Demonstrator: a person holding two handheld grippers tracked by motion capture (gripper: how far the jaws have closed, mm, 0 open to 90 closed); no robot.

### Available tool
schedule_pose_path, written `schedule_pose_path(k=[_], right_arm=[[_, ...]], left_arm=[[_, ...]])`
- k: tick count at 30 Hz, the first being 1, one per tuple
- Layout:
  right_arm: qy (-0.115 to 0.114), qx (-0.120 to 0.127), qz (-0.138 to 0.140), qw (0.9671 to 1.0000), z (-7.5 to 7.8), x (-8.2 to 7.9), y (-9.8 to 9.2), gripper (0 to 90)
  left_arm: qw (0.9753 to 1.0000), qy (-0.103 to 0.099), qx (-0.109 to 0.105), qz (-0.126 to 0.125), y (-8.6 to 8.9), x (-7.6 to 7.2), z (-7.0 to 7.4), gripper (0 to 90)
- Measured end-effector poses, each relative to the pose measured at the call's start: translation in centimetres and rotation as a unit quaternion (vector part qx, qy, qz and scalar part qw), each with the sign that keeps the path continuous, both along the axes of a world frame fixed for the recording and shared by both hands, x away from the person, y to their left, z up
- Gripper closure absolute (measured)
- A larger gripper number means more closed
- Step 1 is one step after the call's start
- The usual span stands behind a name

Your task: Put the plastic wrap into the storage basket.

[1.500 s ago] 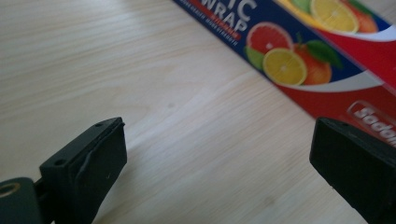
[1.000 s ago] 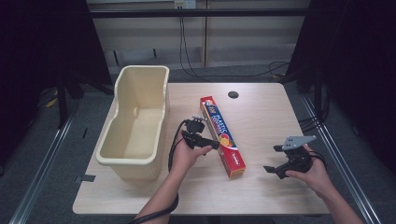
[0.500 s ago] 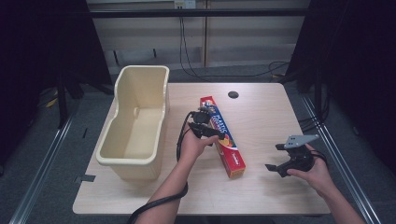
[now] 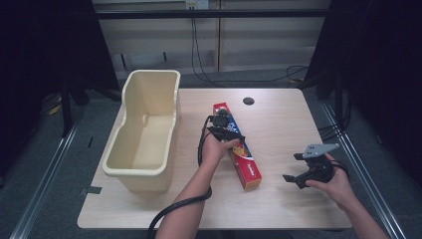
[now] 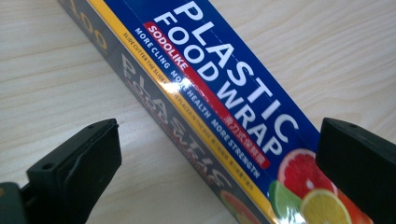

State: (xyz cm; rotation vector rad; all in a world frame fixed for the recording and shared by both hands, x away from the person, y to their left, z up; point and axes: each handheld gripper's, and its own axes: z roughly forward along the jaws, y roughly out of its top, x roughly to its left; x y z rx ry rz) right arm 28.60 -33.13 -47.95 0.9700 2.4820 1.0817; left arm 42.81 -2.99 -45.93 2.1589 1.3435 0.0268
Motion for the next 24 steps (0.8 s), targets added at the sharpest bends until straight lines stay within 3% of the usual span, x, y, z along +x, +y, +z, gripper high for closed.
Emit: schedule_pose_path(k=[9, 11, 12, 16, 24], right_arm=[[-0.001, -0.003, -0.003, 1.0000, -0.1, 0.0, 0.0, 5.0], [-0.002, -0.002, -0.003, 1.0000, -0.1, 0.1, 0.1, 5.1], [-0.002, -0.002, -0.003, 1.0000, -0.1, 0.1, 0.1, 5.1], [-0.001, -0.005, -0.005, 1.0000, -0.1, 0.0, 0.3, 5.3], [-0.002, -0.002, -0.008, 1.0000, -0.1, 0.0, 0.2, 5.4]], left_arm=[[1.0000, 0.001, -0.003, 0.008, -1.0, 0.7, -0.3, 0.0], [0.9998, 0.011, -0.007, 0.012, -1.4, 0.8, -0.4, 0.0], [0.9999, 0.008, 0.009, 0.004, -1.9, 0.8, -0.7, 0.0], [0.9997, 0.018, 0.018, 0.002, -2.3, 0.8, -1.1, 0.0], [0.9994, 0.030, 0.016, 0.010, -2.2, 0.9, -1.0, 2.7]])
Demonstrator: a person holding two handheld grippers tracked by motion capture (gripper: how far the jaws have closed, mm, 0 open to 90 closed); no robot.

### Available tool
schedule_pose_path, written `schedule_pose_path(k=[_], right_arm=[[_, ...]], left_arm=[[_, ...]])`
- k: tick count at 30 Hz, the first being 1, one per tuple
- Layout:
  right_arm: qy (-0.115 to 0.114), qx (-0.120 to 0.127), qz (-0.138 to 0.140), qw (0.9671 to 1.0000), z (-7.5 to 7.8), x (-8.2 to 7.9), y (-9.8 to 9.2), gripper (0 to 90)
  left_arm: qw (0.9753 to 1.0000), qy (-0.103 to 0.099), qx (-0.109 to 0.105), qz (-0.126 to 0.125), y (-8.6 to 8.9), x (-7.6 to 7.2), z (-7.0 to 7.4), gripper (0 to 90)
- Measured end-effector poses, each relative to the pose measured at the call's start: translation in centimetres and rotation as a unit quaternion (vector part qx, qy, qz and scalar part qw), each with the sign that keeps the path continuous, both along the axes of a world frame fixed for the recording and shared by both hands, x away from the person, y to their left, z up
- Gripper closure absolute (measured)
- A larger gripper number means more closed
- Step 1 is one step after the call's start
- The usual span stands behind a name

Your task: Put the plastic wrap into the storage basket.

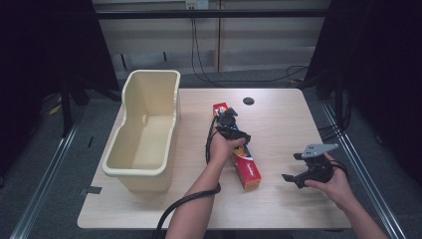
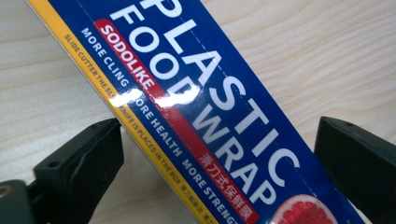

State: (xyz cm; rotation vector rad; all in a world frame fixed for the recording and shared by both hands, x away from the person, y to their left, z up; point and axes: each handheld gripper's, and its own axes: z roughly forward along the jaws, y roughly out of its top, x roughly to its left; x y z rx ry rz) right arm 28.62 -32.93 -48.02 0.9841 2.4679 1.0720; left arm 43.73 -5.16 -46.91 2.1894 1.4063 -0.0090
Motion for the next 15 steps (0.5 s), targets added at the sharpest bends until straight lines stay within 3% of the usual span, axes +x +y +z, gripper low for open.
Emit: schedule_pose_path(k=[9, 15], right_arm=[[-0.003, -0.003, -0.002, 1.0000, 0.1, 0.0, 0.0, 5.7], [-0.004, -0.003, -0.004, 1.0000, 0.2, -0.1, -0.1, 5.9]], left_arm=[[0.9999, 0.016, 0.006, -0.003, 1.5, -0.5, 0.6, 14.2], [0.9992, 0.025, 0.025, -0.017, 3.1, -1.1, 1.4, 25.7]])
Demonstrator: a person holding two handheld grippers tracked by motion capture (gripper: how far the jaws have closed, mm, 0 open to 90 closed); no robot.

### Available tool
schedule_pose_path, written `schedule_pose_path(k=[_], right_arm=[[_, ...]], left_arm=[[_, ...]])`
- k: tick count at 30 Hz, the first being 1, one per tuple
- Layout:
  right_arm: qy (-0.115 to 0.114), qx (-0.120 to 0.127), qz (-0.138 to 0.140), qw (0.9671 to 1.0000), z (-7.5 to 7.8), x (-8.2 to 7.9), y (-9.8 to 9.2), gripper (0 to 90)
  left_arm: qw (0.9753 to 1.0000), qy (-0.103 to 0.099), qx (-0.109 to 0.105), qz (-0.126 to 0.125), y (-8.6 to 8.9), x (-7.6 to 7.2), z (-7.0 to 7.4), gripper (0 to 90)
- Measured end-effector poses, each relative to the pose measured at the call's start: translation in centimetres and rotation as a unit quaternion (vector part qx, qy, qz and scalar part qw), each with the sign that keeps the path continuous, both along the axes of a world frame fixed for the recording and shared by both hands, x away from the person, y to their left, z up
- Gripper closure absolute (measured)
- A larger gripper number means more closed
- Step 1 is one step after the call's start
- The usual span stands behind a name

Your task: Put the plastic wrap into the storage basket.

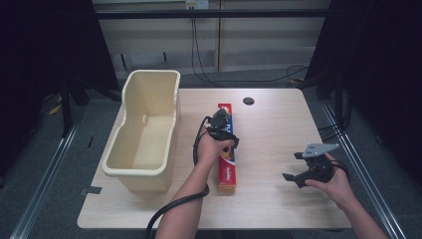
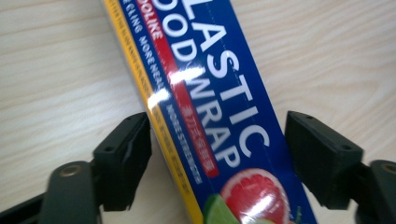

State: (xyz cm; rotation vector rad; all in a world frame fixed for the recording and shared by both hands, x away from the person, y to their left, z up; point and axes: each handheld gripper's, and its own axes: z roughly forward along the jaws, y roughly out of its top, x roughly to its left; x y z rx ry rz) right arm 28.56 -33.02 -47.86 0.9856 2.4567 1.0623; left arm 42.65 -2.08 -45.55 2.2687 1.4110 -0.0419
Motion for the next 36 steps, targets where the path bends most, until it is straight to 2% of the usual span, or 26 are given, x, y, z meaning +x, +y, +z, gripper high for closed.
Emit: schedule_pose_path(k=[1, 3, 4, 8, 10, 12, 14, 15, 16, 17, 18, 19, 22, 23, 24, 26, 28, 29, 30, 31, 33, 36], right_arm=[[-0.003, 0.000, 0.001, 1.0000, 0.0, 0.0, 0.0, 5.9], [-0.004, 0.000, 0.001, 1.0000, 0.0, 0.0, 0.0, 5.9], [-0.002, -0.001, 0.000, 1.0000, 0.0, 0.0, 0.0, 6.0], [-0.006, -0.002, -0.001, 1.0000, 0.1, 0.0, 0.2, 6.4], [-0.008, -0.002, 0.000, 1.0000, 0.2, 0.1, 0.2, 6.4], [-0.008, -0.004, 0.000, 1.0000, 0.2, 0.1, 0.2, 6.5], [-0.008, -0.004, 0.001, 1.0000, 0.1, 0.1, 0.3, 6.6], [-0.003, -0.005, -0.002, 1.0000, 0.0, 0.1, 0.2, 6.6], [-0.003, -0.005, -0.002, 1.0000, 0.0, 0.1, 0.2, 6.6], [-0.004, -0.004, -0.001, 1.0000, 0.0, 0.2, 0.1, 6.6], [-0.003, 0.000, -0.005, 1.0000, 0.0, 0.2, 0.0, 6.5], [-0.006, 0.000, -0.005, 1.0000, 0.0, 0.3, -0.1, 6.5], [-0.004, 0.001, -0.007, 1.0000, 0.0, 0.3, -0.1, 6.5], [-0.005, 0.000, -0.006, 1.0000, 0.0, 0.3, -0.1, 6.5], [-0.005, 0.000, -0.006, 1.0000, 0.0, 0.3, -0.1, 6.5], [-0.007, 0.003, -0.005, 1.0000, 0.0, 0.3, -0.1, 6.5], [-0.008, 0.002, -0.001, 1.0000, 0.0, 0.3, 0.0, 6.4], [-0.008, 0.002, -0.001, 1.0000, 0.0, 0.3, 0.0, 6.4], [-0.006, 0.013, -0.004, 0.9999, 0.2, 0.3, 0.0, 6.2], [-0.006, 0.013, -0.004, 0.9999, 0.2, 0.3, 0.0, 6.2], [-0.012, 0.013, -0.004, 0.9998, 0.3, 0.3, 0.0, 6.0], [-0.011, 0.011, 0.000, 0.9999, 0.3, 0.3, 0.1, 5.5]], left_arm=[[0.9999, 0.005, 0.013, -0.005, 0.6, -0.3, 0.3, 27.7], [0.9998, 0.000, 0.017, -0.012, 1.0, -0.4, 0.4, 29.4], [0.9993, 0.003, 0.030, -0.022, 1.5, -0.5, 0.7, 32.6], [0.9992, 0.004, 0.032, -0.022, 2.2, -0.4, 0.7, 33.6], [0.9994, 0.002, 0.028, -0.022, 2.1, -0.4, 0.6, 32.3], [0.9990, -0.005, 0.041, -0.018, 1.7, -0.2, 0.5, 31.0], [0.9990, -0.008, 0.042, -0.013, 1.5, -0.2, 0.6, 29.9], [0.9988, -0.017, 0.045, -0.012, 1.3, 0.0, 0.5, 31.2], [0.9990, -0.018, 0.040, -0.013, 1.1, 0.0, 0.5, 31.2], [0.9992, -0.020, 0.036, -0.003, 0.9, 0.2, 0.4, 31.0], [0.9984, -0.026, 0.049, -0.002, 0.7, 0.4, 0.4, 32.4], [0.9986, -0.024, 0.047, 0.006, 0.4, 0.5, 0.4, 32.6], [0.9984, -0.021, 0.051, 0.007, 0.2, 0.9, 0.1, 31.0], [0.9976, -0.028, 0.064, 0.004, -0.1, 1.0, -0.3, 33.4], [0.9976, -0.028, 0.064, 0.004, -0.1, 1.0, -0.3, 33.2], [0.9971, -0.010, 0.074, 0.019, -0.2, 1.3, 0.0, 35.2], [0.9971, -0.010, 0.074, 0.019, -0.2, 1.3, 0.0, 38.6], [0.9968, 0.003, 0.075, 0.026, 0.0, 1.4, 0.2, 38.6], [0.9966, 0.013, 0.080, 0.016, 0.0, 1.5, 0.4, 39.9], [0.9966, 0.013, 0.080, 0.016, 0.0, 1.5, 0.4, 40.2], [0.9960, 0.033, 0.083, 0.003, -0.1, 1.4, 0.6, 40.3], [0.9966, 0.043, 0.069, 0.000, -0.3, 1.1, 1.3, 40.5]])
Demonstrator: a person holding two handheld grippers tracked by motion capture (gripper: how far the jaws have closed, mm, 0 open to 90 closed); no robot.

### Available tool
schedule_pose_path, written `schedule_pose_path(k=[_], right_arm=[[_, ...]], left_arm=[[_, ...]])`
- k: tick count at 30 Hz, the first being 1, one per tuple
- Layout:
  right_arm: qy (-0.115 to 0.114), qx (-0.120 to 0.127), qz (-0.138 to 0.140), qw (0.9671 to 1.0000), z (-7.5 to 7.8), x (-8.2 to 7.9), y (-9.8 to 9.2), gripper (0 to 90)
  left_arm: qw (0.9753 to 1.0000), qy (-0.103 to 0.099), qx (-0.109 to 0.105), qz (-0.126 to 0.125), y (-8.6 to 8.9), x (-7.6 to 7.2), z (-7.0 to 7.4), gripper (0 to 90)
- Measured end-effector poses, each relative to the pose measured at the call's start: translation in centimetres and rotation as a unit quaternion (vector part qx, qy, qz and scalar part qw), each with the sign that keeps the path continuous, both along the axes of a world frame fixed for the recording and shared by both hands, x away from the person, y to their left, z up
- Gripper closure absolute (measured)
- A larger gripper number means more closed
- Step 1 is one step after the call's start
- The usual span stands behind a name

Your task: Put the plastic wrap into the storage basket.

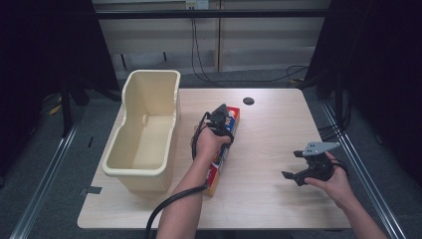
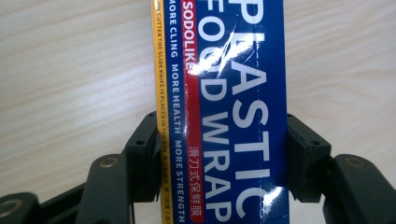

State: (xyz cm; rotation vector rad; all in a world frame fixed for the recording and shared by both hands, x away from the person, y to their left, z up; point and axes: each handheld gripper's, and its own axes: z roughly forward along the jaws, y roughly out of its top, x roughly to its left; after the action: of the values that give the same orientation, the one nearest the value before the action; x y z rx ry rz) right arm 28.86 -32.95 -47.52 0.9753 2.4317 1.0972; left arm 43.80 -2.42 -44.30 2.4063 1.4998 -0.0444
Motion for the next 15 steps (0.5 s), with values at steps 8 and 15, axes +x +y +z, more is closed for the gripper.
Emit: schedule_pose_path(k=[8, 15], right_arm=[[-0.001, 0.004, -0.006, 1.0000, 0.1, -0.2, -0.2, 4.5], [-0.001, 0.006, -0.004, 1.0000, 0.0, -0.1, -0.1, 2.5]], left_arm=[[0.9996, 0.009, 0.007, -0.025, -0.2, -0.7, 3.0, 40.6], [0.9997, 0.013, -0.003, -0.021, 0.8, -1.1, 5.8, 40.6]])
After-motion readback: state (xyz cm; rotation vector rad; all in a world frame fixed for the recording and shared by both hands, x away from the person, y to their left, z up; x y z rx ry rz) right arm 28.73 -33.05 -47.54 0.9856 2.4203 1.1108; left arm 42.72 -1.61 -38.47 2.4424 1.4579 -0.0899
